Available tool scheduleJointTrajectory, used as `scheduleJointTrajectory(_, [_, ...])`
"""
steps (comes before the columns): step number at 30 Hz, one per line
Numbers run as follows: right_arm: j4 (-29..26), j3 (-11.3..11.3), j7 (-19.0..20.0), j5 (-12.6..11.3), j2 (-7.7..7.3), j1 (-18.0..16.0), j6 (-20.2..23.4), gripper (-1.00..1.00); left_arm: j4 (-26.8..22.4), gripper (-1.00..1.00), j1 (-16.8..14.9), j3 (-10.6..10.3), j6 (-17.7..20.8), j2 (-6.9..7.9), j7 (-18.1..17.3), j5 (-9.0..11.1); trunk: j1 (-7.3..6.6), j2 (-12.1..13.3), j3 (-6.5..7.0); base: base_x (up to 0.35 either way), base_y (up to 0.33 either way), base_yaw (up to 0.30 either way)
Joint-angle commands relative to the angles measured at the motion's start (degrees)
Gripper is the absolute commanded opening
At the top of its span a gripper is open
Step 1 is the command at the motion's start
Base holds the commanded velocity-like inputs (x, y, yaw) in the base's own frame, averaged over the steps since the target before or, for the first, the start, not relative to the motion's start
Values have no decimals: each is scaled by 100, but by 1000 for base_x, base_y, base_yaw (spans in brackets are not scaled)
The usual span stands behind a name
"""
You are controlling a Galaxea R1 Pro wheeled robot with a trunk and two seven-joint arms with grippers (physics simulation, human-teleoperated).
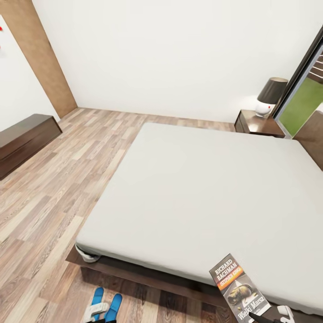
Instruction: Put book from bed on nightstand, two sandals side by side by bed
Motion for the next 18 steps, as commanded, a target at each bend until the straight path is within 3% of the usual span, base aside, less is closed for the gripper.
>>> scheduleJointTrajectory(1, [0,45,14,-58,-3,-2,48,-100,1,100,-1,-48,6,1,-15,54,2,-7,2,0,0,0])
scheduleJointTrajectory(18, [0,50,14,-58,2,-4,48,-100,1,100,15,-48,-203,-11,18,33,2,-7,159,0,0,0])
